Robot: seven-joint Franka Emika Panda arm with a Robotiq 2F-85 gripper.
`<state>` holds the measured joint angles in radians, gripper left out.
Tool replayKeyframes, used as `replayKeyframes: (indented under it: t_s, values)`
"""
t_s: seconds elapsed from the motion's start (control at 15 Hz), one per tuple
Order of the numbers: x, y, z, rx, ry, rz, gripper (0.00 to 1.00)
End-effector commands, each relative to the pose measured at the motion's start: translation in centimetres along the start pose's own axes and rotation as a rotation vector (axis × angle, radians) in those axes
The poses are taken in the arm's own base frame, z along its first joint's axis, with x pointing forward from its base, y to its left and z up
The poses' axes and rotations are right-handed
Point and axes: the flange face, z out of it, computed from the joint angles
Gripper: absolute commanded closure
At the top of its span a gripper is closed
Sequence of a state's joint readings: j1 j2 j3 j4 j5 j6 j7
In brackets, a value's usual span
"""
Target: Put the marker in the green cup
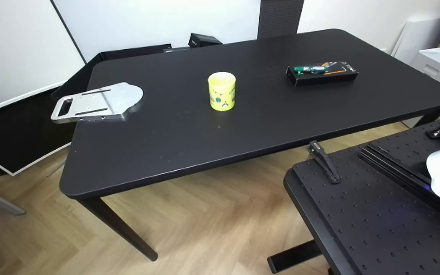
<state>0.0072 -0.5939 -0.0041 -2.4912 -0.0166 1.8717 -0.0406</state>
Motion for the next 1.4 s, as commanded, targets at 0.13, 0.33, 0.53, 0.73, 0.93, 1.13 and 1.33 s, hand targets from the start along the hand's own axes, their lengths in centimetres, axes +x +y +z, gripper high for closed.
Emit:
replayKeyframes:
  t_s: [0.13, 0.33, 0.53, 0.73, 0.93, 1.13, 1.33]
  values:
    - [0.2, 0.0, 0.0, -0.011, -0.006, -0.073, 0.0]
    - [1.2, 1.0, 0.4, -0.041, -0.033, -0.275, 0.0]
    - [2.2, 2.6, 1.0, -0.057, -0.033, -0.455, 0.0]
    - [3.7, 4.0, 1.9, -0.057, -0.034, -0.633, 0.0]
    - [5.6, 4.3, 2.7, -0.058, -0.041, -0.812, 0.0]
    - [5.0, 4.0, 3.3, -0.052, -0.037, -0.839, 0.0]
    - [6.3, 3.6, 3.8, -0.05, -0.052, -0.907, 0.0]
